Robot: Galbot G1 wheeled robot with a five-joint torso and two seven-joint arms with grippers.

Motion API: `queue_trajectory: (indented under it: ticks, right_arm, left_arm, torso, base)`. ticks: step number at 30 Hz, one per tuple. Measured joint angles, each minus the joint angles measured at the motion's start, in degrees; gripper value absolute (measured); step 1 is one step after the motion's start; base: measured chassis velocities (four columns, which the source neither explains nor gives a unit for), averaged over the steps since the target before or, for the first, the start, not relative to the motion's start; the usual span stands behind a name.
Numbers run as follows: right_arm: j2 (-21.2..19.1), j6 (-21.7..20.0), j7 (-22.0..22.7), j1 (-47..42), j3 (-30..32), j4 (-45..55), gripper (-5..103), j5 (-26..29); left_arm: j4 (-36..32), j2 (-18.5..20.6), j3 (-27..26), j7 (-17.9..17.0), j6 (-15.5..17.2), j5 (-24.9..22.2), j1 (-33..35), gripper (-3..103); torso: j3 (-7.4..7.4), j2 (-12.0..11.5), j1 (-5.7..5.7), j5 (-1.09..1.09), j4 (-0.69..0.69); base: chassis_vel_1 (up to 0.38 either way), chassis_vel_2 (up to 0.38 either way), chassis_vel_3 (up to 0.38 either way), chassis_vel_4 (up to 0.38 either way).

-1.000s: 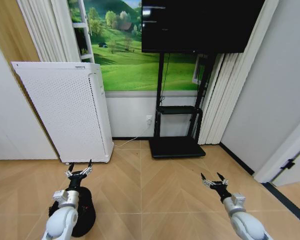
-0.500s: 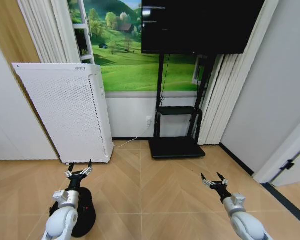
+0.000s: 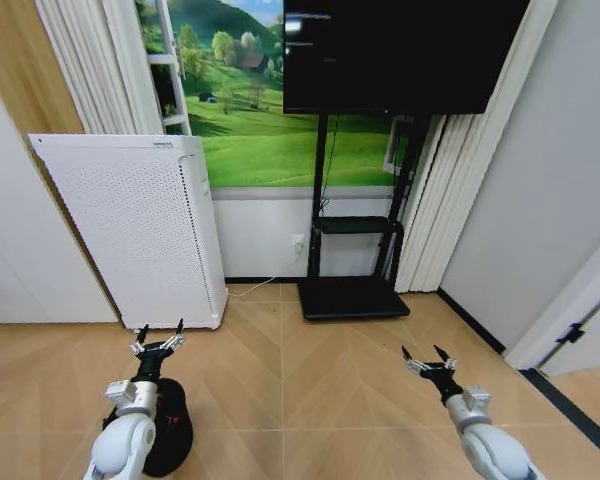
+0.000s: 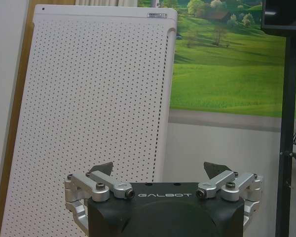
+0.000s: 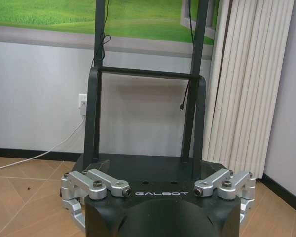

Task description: Pick up the trash bin and place the garbage on the floor into it.

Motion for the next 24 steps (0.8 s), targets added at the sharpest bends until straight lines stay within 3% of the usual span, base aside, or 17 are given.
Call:
queue_trajectory:
  ticks: [24]
  right_arm:
    - [0.0,0.0,0.0,0.0,0.0,0.0,100,0.0]
  left_arm:
    - [0.0,0.0,0.0,0.0,-0.1,0.0,0.0,100]
  torso:
    - [4.05,5.8,1.70,0.00,0.00]
  base:
    - [0.000,0.000,0.000,0.000]
